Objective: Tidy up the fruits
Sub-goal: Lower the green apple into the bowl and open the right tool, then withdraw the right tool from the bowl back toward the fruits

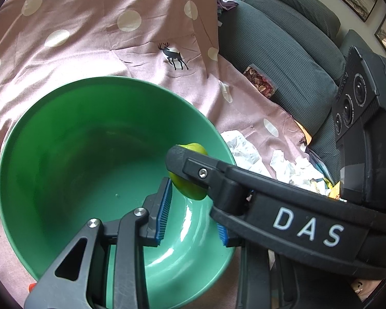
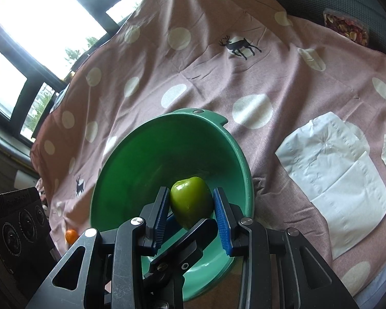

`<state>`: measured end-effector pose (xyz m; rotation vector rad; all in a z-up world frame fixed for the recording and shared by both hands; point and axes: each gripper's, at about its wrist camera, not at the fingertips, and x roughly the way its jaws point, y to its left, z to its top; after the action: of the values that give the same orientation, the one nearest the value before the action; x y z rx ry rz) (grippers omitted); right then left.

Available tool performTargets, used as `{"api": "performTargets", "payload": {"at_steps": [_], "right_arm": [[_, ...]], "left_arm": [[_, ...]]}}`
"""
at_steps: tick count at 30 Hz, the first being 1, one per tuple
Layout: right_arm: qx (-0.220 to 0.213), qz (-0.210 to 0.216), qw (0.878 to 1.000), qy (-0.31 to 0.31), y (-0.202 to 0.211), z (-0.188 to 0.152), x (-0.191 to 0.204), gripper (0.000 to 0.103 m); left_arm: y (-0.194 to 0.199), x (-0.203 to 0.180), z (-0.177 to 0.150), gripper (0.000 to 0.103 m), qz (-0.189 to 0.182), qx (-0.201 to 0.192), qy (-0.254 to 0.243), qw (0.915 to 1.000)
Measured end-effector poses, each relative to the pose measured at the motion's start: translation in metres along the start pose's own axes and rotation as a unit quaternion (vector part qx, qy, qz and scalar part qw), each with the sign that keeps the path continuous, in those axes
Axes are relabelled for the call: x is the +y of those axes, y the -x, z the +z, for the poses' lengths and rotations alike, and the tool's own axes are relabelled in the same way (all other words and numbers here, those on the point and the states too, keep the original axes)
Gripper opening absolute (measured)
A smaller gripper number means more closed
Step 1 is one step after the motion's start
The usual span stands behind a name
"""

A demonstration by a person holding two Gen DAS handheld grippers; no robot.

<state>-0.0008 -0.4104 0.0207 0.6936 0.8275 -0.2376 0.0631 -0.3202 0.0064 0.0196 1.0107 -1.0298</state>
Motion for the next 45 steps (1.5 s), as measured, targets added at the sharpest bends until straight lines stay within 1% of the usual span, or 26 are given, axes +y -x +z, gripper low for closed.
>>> {"api": "performTargets", "payload": {"at_steps": [11,21,25,27,28,30,32,34,37,39,42,45], "right_arm": [[0.000,-0.008,1.000,0.005,-0.001,-0.001,0.002,0.037],[-0.003,-0.018,1.000,0.008,-0.001,-0.001,0.004,0.037],[-0.011,-0.022,1.000,0.016,0.000,-0.002,0.007,0.037],[-0.021,-0.023,0.999,0.023,0.004,-0.002,0.011,0.037],[-0.027,-0.023,0.999,0.025,0.006,-0.002,0.012,0.038],[-0.041,-0.029,0.998,0.034,0.011,-0.003,0.018,0.050],[-0.054,-0.045,0.996,0.047,0.014,-0.005,0.025,0.051],[-0.062,-0.054,0.995,0.057,0.016,-0.006,0.031,0.051],[-0.070,-0.048,0.994,0.071,0.018,-0.010,0.041,0.051],[-0.075,-0.045,0.993,0.083,0.019,-0.013,0.049,0.053],[-0.080,-0.043,0.990,0.103,0.019,-0.017,0.061,0.057],[-0.081,-0.043,0.988,0.122,0.018,-0.022,0.073,0.057]], "left_arm": [[-0.002,0.001,0.000,0.032,-0.005,0.001,0.006,1.0000],[-0.003,-0.003,-0.004,0.031,0.008,0.002,0.000,1.0000],[0.010,-0.002,-0.005,0.032,0.011,-0.012,-0.002,0.9999],[0.022,-0.002,-0.006,0.038,0.010,-0.028,-0.004,0.9995],[0.028,-0.002,-0.006,0.040,0.016,-0.032,-0.004,0.9993],[0.039,-0.001,-0.008,0.048,0.025,-0.041,-0.003,0.9988],[0.052,0.002,-0.011,0.051,0.033,-0.048,0.000,0.9983],[0.069,0.006,-0.017,0.052,0.042,-0.059,0.003,0.9974],[0.096,0.015,-0.027,0.055,0.066,-0.077,0.012,0.9948],[0.116,0.021,-0.036,0.059,0.084,-0.090,0.021,0.9922],[0.147,0.032,-0.051,0.061,0.126,-0.113,0.036,0.9850],[0.177,0.043,-0.069,0.064,0.179,-0.137,0.048,0.9729]]}}
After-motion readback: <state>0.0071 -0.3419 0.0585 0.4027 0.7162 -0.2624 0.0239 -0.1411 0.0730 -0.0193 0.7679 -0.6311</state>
